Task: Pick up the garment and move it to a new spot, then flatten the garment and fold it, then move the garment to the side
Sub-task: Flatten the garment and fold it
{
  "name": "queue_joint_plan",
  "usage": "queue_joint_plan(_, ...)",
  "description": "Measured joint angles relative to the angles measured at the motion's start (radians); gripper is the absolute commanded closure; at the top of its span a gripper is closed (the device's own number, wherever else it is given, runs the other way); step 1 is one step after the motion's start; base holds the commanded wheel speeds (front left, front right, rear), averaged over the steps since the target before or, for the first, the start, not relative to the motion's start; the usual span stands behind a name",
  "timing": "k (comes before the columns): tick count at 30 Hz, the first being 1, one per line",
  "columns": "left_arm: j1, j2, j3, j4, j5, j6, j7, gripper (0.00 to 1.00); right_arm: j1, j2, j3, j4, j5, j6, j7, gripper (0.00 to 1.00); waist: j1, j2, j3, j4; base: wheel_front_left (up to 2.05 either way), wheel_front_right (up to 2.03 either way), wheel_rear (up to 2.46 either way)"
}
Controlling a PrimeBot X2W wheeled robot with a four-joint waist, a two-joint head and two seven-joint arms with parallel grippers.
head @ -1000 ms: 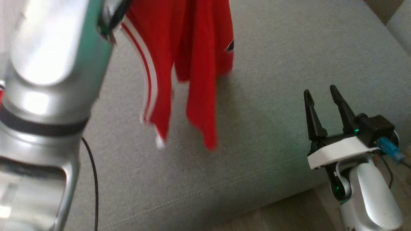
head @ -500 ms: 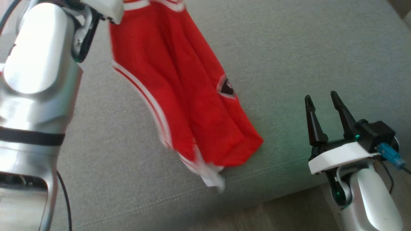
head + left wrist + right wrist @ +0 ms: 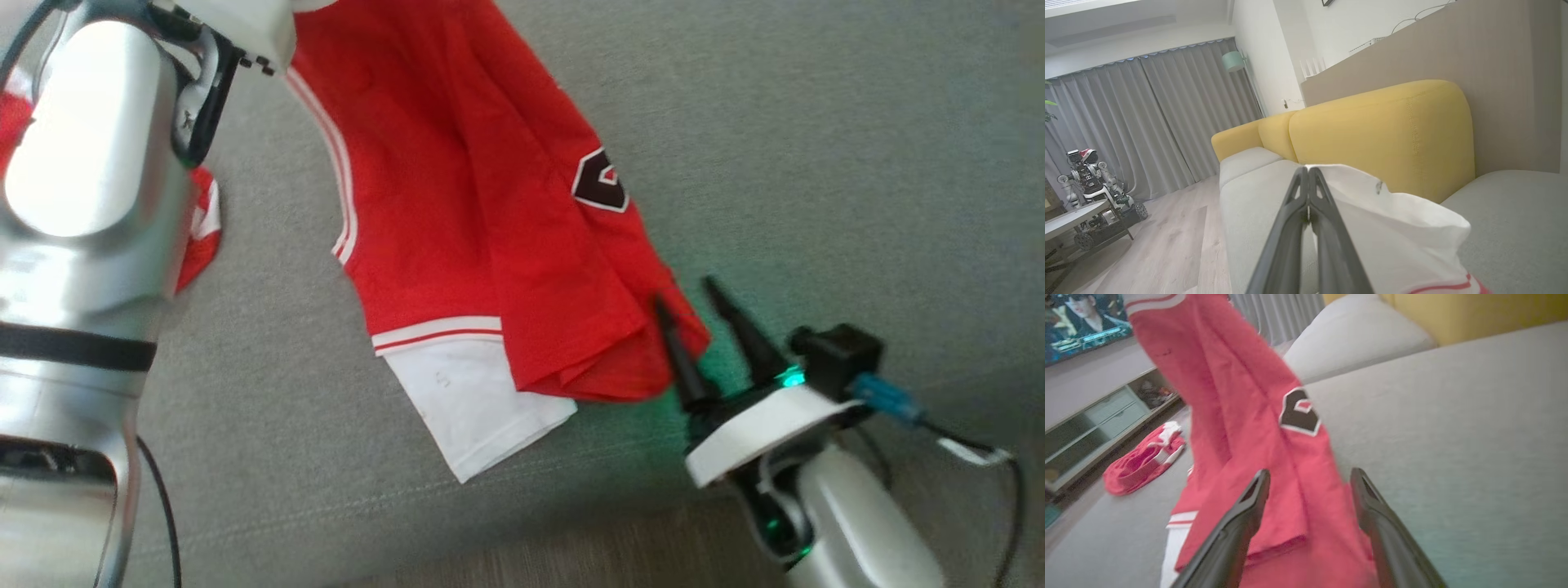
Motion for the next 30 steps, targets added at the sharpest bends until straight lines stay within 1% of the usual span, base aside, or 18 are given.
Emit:
queue_joint_plan(3,0.000,-0.001,-0.005,0.002,0.000,0.000,-0.003,1.00,0.001,0.000,0.058,0.010,0.013,0.000,0.024,0.00,0.0000,0.0000,0.013,0.014,0.00,0.00,0.00)
queue_joint_plan(7,-0.001,-0.002,-0.009,0.006,0.000,0.002,-0.009,1.00,0.001,0.000,0.093,0.043,0.019,0.000,0.043,0.00,0.0000,0.0000,0.025,0.029,0.00,0.00,0.00)
queue_joint_plan(14,-0.010,-0.002,-0.016,0.012,0.000,0.006,-0.009,1.00,-0.005,0.000,0.105,0.098,0.021,0.000,0.065,0.00,0.0000,0.0000,0.032,0.041,0.00,0.00,0.00)
queue_joint_plan(15,-0.011,-0.002,-0.016,0.012,0.000,0.006,-0.009,1.00,-0.011,0.000,0.105,0.106,0.021,0.000,0.064,0.02,0.0000,0.0000,0.033,0.041,0.00,0.00,0.00)
queue_joint_plan(18,-0.011,-0.002,-0.017,0.017,0.000,0.006,-0.009,1.00,-0.031,0.000,0.105,0.126,0.021,0.000,0.058,0.16,0.0000,0.0000,0.034,0.043,0.00,0.00,0.00)
queue_joint_plan(19,-0.011,-0.001,-0.017,0.019,0.000,0.006,-0.009,1.00,-0.037,0.000,0.103,0.132,0.023,0.000,0.054,0.23,0.0000,0.0000,0.034,0.044,0.00,0.00,0.00)
queue_joint_plan(23,-0.011,0.000,-0.018,0.021,0.000,0.007,-0.009,1.00,-0.057,-0.001,0.105,0.159,0.042,0.000,0.037,0.65,0.0000,0.0000,0.035,0.050,0.00,0.00,0.00)
queue_joint_plan(24,-0.011,0.000,-0.018,0.021,0.000,0.009,-0.009,1.00,-0.061,-0.001,0.108,0.164,0.048,0.000,0.031,0.90,0.0000,0.0000,0.035,0.052,0.00,0.00,0.00)
queue_joint_plan(25,-0.011,0.001,-0.018,0.021,0.000,0.009,-0.009,1.00,-0.065,-0.001,0.111,0.169,0.050,0.000,0.024,1.00,0.0000,0.0000,0.036,0.053,0.00,0.00,0.00)
queue_joint_plan(30,-0.011,0.007,-0.018,0.025,0.000,0.009,-0.009,1.00,-0.079,-0.001,0.113,0.163,0.079,0.000,-0.004,1.00,0.0000,0.0000,0.027,0.056,0.00,0.00,0.00)
